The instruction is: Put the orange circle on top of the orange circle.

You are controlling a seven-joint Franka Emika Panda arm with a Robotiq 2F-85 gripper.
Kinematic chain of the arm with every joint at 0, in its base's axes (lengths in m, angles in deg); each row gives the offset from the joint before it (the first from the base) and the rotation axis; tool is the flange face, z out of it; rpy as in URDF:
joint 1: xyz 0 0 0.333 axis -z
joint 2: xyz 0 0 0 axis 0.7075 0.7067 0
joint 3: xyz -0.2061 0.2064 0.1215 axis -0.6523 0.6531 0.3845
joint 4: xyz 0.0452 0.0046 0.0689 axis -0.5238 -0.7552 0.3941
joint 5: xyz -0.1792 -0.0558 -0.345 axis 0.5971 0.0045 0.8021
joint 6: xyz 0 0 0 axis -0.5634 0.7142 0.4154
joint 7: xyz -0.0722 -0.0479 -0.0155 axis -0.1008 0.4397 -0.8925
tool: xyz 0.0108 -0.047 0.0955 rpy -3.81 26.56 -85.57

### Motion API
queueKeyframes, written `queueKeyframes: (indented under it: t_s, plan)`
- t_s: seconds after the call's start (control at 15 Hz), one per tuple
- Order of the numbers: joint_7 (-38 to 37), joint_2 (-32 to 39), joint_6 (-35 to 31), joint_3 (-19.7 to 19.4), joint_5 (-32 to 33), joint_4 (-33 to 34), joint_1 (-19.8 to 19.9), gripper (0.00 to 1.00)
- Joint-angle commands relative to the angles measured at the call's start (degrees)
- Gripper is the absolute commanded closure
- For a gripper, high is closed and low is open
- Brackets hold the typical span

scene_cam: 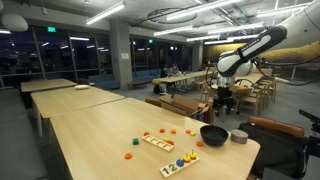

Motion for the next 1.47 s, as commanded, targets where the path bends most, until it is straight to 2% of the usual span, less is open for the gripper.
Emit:
queueKeyframes:
  t_s: [0.0, 0.8, 1.07, 1.4]
  plan:
    - [0.09, 0.03, 0.10, 0.57, -0.11, 0.34, 0.60, 0.00]
    - [-1.14, -0.32, 0.83, 1.03, -0.24, 1.12, 0.39, 0.00]
    - [-4.80, -1.78, 1.93, 3.56, 0.59, 2.96, -0.72, 0.00]
    - [-9.67, -3.01, 2.62, 8.61, 2.11, 7.33, -3.03, 0.00]
